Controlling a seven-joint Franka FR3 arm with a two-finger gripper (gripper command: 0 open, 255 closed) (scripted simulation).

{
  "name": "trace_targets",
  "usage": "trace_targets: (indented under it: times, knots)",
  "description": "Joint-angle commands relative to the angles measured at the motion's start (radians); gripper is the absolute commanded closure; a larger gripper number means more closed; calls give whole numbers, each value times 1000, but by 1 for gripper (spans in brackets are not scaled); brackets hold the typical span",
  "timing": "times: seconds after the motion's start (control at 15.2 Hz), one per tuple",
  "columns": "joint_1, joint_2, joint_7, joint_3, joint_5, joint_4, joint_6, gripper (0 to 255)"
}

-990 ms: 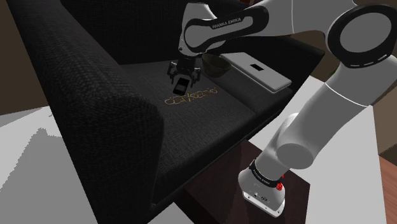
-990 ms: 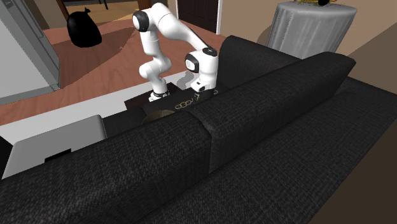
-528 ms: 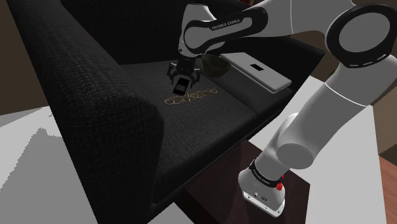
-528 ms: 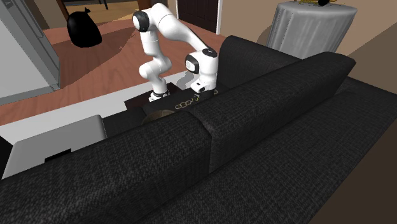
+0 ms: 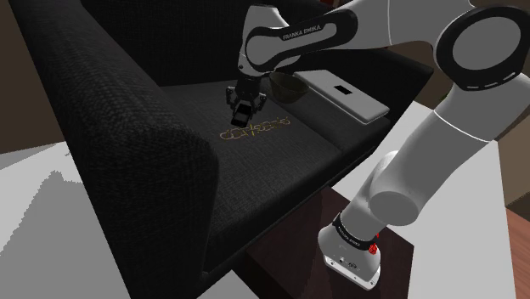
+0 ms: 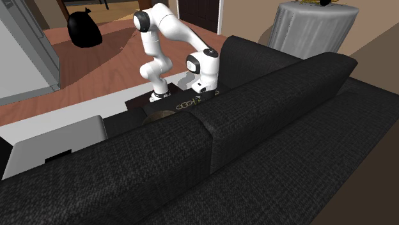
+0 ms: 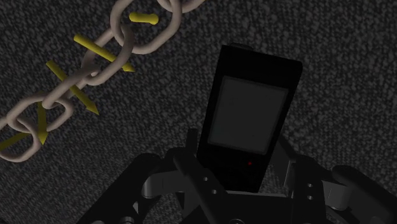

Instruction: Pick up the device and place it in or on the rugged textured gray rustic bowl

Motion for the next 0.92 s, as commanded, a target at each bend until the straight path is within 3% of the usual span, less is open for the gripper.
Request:
trace_targets:
  times: [0.0, 0.86]
  knots:
    - [0, 0, 0, 0, 0, 0, 0, 255]
    - [1, -49, -3, 1, 1, 97, -146, 255]
